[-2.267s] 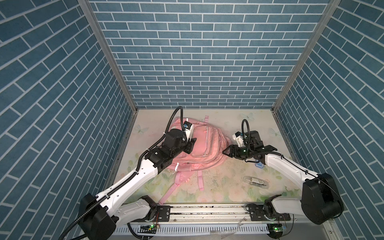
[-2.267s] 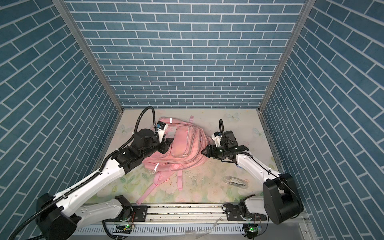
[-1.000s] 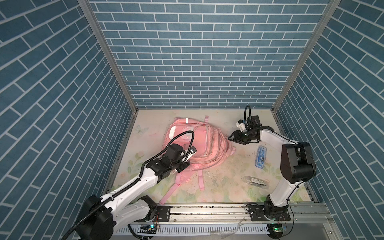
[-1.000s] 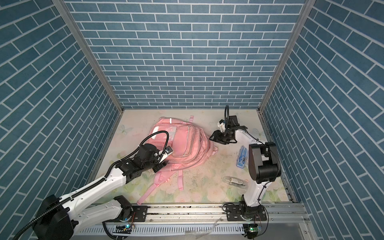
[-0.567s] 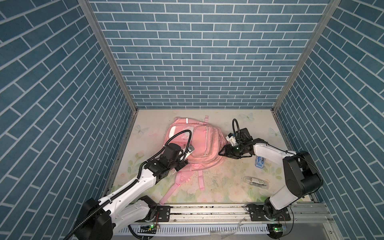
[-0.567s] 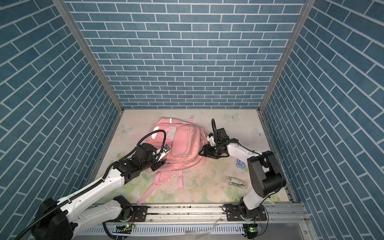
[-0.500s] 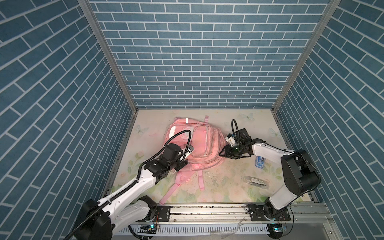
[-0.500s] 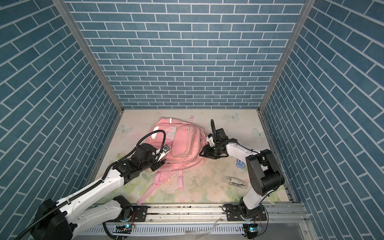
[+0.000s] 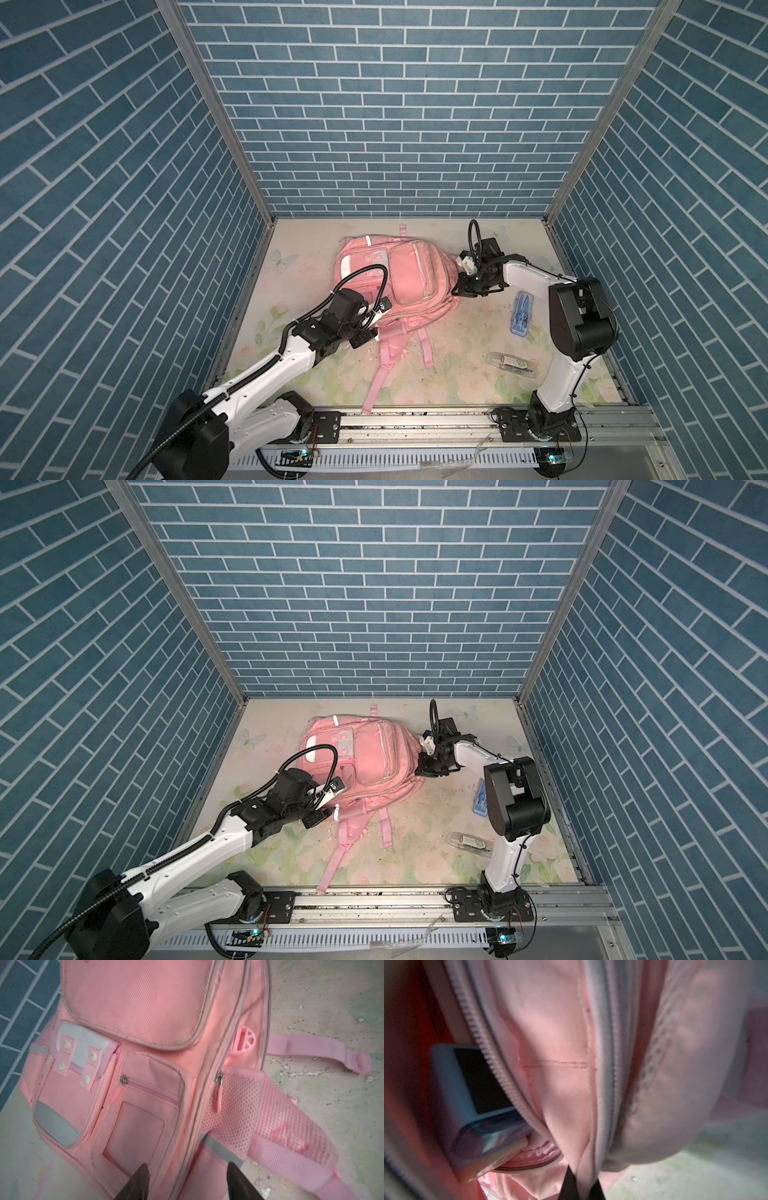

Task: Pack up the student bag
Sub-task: 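Move the right gripper to the side zipper pull while left holds the flap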

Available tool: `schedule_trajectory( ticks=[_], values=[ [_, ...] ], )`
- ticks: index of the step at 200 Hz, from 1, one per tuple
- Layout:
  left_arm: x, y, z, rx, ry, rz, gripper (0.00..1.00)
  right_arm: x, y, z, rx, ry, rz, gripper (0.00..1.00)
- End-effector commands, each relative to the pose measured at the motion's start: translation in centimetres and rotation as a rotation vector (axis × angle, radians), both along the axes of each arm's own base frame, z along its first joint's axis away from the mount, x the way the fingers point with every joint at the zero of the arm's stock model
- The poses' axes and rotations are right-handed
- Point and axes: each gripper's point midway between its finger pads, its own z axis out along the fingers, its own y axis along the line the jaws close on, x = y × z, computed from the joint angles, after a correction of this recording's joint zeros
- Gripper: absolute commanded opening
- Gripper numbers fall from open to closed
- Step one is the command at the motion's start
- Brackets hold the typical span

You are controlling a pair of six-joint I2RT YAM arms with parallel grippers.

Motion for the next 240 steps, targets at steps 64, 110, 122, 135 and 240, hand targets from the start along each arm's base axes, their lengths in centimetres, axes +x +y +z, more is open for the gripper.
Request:
schedule_trajectory(
  ticks=[64,110,122,135,240],
  values=[
    [4.1,-3.2,-2.1,-0.032,-0.011,0.116,0.61,4.4,-2.4,4.0,-0.033,-0.146,-0.028,0.14],
    [5.5,-4.8,-2.4,-0.116,-0.032,0.163,0.61,2.7,-4.4,7.3,-0.070,-0.311,-0.180,0.38],
    [5.8,-5.1,-3.0,-0.101,-0.014,0.176,0.58,1.9,-4.5,8.0,-0.085,-0.372,-0.206,0.41],
    [5.6,-5.9,-3.6,-0.088,0.016,0.153,0.55,0.7,-4.0,8.9,-0.077,-0.433,-0.213,0.43],
    [3.0,-14.6,0.5,-0.278,0.206,0.067,0.00,-8.8,5.1,7.7,-0.013,-0.539,0.014,0.32]
  ],
)
